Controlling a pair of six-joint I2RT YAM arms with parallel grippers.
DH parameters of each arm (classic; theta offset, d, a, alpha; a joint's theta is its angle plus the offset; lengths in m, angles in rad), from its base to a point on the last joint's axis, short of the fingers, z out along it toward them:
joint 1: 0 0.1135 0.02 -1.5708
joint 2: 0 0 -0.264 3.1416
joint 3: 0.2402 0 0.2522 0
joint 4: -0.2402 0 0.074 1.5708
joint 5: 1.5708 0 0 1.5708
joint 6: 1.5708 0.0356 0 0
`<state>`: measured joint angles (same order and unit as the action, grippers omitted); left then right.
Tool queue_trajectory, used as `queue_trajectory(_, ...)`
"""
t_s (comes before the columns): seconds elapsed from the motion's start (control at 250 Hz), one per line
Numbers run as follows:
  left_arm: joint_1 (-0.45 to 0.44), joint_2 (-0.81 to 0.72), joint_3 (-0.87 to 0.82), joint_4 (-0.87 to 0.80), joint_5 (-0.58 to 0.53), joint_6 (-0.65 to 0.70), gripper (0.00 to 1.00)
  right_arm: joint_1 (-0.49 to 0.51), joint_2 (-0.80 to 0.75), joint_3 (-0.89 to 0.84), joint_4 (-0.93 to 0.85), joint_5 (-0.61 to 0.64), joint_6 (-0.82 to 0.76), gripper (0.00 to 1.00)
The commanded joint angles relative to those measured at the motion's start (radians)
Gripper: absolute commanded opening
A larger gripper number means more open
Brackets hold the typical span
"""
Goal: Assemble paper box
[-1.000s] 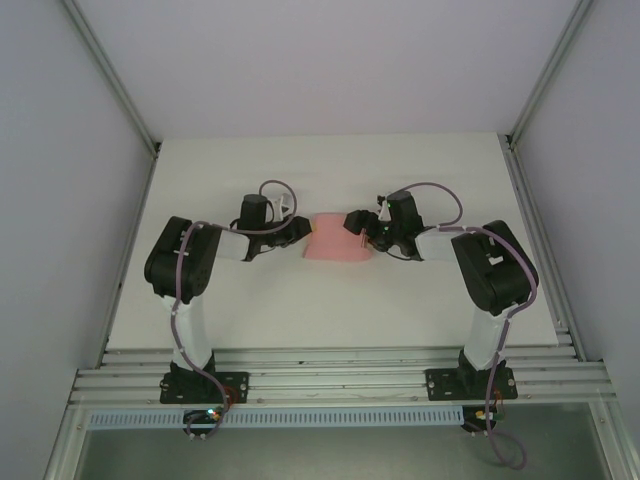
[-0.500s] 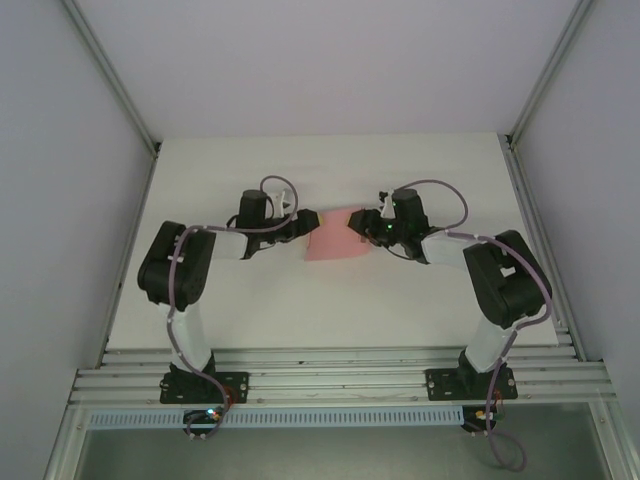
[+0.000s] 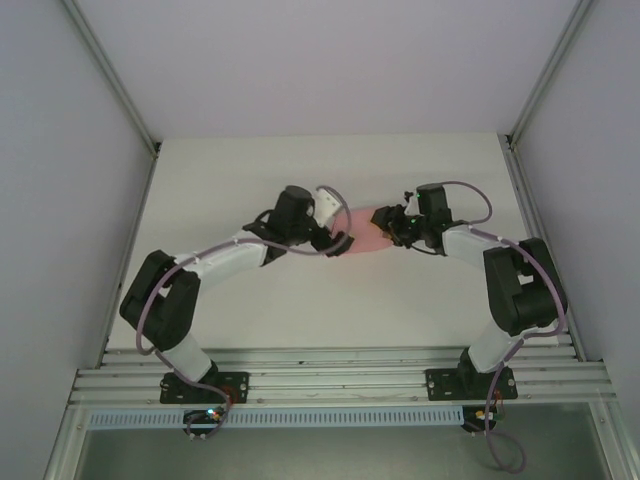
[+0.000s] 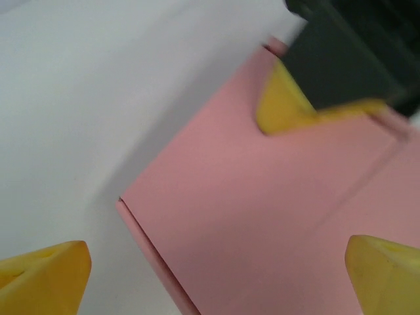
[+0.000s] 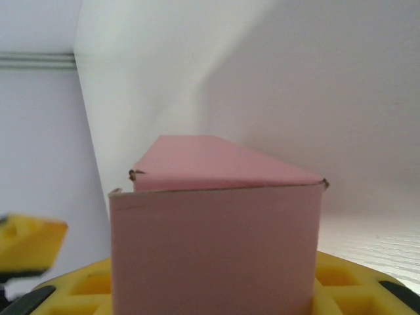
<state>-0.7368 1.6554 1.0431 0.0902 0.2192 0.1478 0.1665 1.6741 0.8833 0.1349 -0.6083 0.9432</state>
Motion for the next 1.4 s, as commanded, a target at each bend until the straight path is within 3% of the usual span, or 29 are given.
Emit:
queue_trajectory(0.0,-0.07,-0.046,-0.047,0.007,-0.151,0.3,1.0,-0.036,-0.016,0.047,-0.074,-0.116,0.047,0.43)
queue_trajectory(0.18,-0.111,-0.056,-0.094,0.09,-0.133,0.396,1.0,-0.071,-0.02,0.052,-0.075,-0.194,0.114,0.44)
queue_trajectory(0.499,-0.133,-0.012,-0.086,0.158,-0.294,0.53,1.0,-0.073,-0.041,0.046,-0.136,-0.327,0.189,0.41)
queue_trajectory(0.731,-0.166,0.005,-0.085,0.195,-0.309,0.589,1.0,-0.072,-0.053,0.028,-0.136,-0.391,0.257,0.39)
queue_trajectory(0.923,-0.188,0.006,-0.093,0.227,-0.346,0.623,0.86,-0.072,-0.042,0.014,-0.122,-0.419,0.287,0.39)
queue_trajectory(1.066,-0.205,-0.003,-0.132,0.31,-0.401,0.682,0.65,-0.069,-0.033,0.0,-0.076,-0.455,0.336,0.4)
queue_trajectory(1.198,-0.205,-0.012,-0.136,0.305,-0.393,0.689,0.6,-0.069,-0.05,-0.004,-0.075,-0.459,0.339,0.4)
queue_trajectory(1.398,-0.208,-0.034,-0.141,0.294,-0.354,0.687,0.41,-0.067,-0.072,-0.013,-0.077,-0.453,0.335,0.44)
